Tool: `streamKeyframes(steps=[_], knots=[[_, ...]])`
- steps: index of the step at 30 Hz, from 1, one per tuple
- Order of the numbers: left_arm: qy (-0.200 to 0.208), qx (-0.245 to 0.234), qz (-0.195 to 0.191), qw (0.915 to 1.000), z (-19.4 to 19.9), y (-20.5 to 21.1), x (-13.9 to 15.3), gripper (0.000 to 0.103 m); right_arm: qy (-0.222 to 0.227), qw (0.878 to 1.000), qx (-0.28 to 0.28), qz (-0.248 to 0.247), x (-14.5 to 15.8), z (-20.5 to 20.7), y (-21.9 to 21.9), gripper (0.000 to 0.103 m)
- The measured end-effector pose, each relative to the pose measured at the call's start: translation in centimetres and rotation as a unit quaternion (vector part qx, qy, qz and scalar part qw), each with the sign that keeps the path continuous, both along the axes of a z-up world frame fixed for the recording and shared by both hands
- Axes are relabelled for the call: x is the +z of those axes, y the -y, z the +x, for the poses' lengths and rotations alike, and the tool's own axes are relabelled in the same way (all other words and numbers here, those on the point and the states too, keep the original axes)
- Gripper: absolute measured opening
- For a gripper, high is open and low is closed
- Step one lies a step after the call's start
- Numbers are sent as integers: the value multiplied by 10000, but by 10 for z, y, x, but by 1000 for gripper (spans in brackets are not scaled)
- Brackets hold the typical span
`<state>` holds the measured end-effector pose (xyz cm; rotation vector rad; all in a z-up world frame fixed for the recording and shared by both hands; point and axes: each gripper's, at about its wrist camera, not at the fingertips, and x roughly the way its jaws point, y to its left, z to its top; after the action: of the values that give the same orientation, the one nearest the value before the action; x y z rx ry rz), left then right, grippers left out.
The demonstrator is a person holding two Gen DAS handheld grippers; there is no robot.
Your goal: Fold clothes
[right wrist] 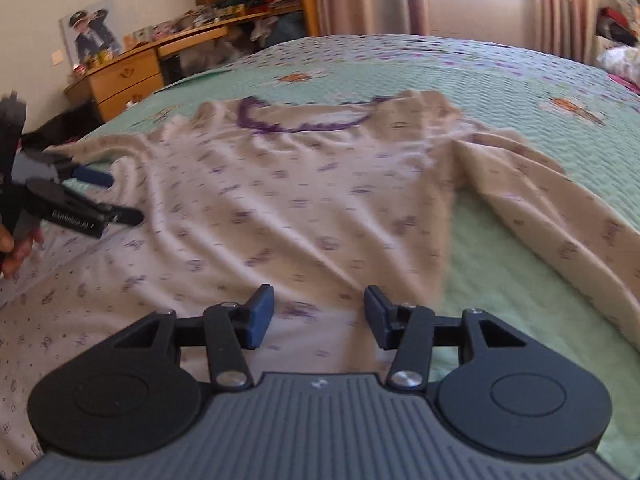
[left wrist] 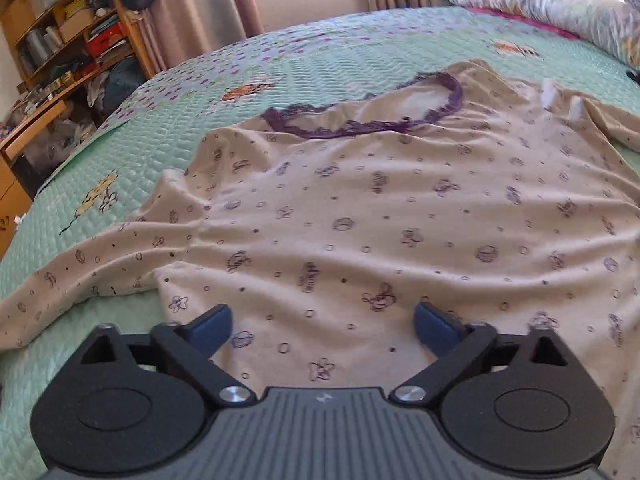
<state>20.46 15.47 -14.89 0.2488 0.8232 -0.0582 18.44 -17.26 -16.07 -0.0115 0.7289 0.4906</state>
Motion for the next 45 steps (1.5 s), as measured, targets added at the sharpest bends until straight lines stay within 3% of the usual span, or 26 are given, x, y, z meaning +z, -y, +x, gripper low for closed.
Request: streamKeyframes(steps=[5,11,16,26,33,35,38,41,45], knots=[[54,23,-124,9999,1,-11,-5,102,194,9981,-579,17,8,-5,28,53],[118,52,-273,9995,3,-23,-12,102,701,9973,227,65,30,7,-40,56],[126,36,-358,9993,4,-28,-14,102,326,9976,571,-200,12,41,-73,60],[205,59,-442,9988,4,-29,-18,102,526,9960,-721,-20,18,30,-20,63],[121,105,-406,9990,6,-28,-16,102,469,9967,507,-417,13,50,-84,71],[76,112,-411,9991,7,-28,-15,102,304,9966,348,-685,-1,61,-78,71],[2,162,-453,9988,8,-30,-14,102,101,9998,-133,-117,-7,62,-30,71],[-21,290,-482,9984,8,-28,-9,102,74,9977,-660,105,-3,45,11,71],[256,262,-777,9963,-1,-19,10,101,78,9855,-1141,1251,5,5,74,71]])
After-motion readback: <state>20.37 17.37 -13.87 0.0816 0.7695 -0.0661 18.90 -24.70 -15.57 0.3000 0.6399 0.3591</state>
